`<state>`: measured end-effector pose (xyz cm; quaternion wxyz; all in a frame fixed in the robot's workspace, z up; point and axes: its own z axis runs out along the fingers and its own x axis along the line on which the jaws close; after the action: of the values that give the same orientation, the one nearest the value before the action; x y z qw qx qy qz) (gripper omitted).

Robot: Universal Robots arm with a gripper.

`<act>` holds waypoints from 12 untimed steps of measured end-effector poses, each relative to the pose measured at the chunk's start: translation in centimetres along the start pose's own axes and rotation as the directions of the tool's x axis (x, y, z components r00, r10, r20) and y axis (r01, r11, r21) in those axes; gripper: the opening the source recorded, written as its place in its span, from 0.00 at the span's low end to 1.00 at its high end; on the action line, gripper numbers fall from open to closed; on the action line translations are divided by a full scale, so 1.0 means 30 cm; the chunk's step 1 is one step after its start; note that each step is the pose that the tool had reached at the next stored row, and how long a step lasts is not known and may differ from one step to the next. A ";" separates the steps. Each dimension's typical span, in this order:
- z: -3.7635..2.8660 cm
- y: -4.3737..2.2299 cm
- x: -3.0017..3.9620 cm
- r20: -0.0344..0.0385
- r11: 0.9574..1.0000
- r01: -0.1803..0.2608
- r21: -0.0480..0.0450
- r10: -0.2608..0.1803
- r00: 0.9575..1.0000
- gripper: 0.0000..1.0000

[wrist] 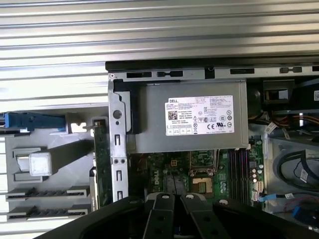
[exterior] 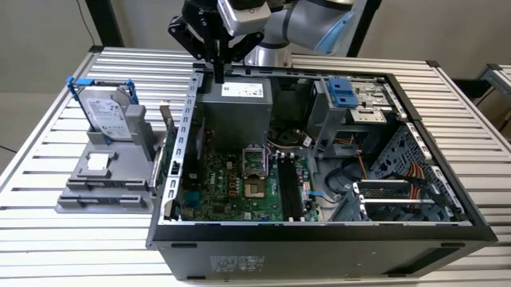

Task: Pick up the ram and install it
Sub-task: 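Reach for the ram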

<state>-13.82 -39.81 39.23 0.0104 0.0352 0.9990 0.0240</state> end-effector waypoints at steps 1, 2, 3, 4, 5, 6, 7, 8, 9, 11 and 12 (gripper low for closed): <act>0.000 0.000 0.002 0.000 1.000 0.000 0.000 0.000 1.000 0.00; 0.000 0.000 0.003 0.000 1.000 0.000 0.000 0.000 1.000 0.00; 0.000 0.000 0.005 0.000 1.000 0.000 0.000 0.000 1.000 0.00; 0.000 0.000 0.006 0.000 1.000 0.000 0.000 0.000 1.000 0.00; 0.000 -0.001 0.008 0.000 1.000 0.000 0.000 0.000 1.000 0.00; 0.000 -0.001 0.009 0.000 1.000 0.000 0.000 0.000 1.000 0.00; 0.000 -0.001 0.011 0.000 1.000 0.000 0.000 0.000 1.000 0.00; 0.000 -0.001 0.013 0.000 1.000 0.000 0.000 0.000 1.000 0.00; 0.000 -0.001 0.014 0.000 1.000 0.000 0.000 0.000 1.000 0.00; -0.001 -0.001 0.017 0.000 1.000 0.000 0.000 0.000 1.000 0.00; 0.000 -0.001 0.019 0.000 1.000 0.000 0.000 0.000 1.000 0.00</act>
<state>-14.39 -39.80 39.23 0.0102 0.0352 0.9990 0.0240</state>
